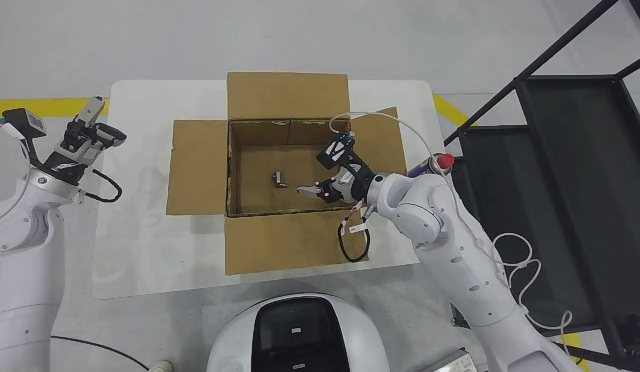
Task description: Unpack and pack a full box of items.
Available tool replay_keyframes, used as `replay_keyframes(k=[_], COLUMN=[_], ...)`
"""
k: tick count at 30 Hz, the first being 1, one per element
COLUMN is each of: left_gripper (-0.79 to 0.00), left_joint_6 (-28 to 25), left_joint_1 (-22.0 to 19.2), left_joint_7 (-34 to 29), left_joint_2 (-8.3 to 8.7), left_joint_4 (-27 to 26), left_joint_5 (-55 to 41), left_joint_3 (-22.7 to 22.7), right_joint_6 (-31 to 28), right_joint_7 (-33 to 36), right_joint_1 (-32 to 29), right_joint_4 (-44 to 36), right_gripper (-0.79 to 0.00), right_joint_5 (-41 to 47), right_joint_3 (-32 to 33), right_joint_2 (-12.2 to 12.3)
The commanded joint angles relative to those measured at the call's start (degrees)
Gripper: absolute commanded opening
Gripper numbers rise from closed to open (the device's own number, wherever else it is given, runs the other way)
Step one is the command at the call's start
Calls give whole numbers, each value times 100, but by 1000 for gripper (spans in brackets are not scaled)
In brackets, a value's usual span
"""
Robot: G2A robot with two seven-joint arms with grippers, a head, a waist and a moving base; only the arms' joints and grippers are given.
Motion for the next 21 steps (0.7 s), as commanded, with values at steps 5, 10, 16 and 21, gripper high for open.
replay_keyframes(k=[5,10,16,21], left_gripper=[0,0,0,0], left_joint_6=[0,0,0,0], left_joint_1=[0,0,0,0], left_joint_7=[0,0,0,0], left_joint_2=[0,0,0,0], left_joint_4=[0,0,0,0], left_joint_5=[0,0,0,0], left_joint_3=[0,0,0,0], right_joint_6=[25,315,-29,-130], right_joint_7=[-132,-288,-807,-1154], right_joint_1=[261,1206,2368,2847], right_joint_4=[213,1108,2897,4069], right_gripper=[0,0,0,0], right_joint_5=[148,652,1255,1187], right_joint_3=[-250,-968,-2000,-2616], right_joint_2=[-51,-264,-652,-930])
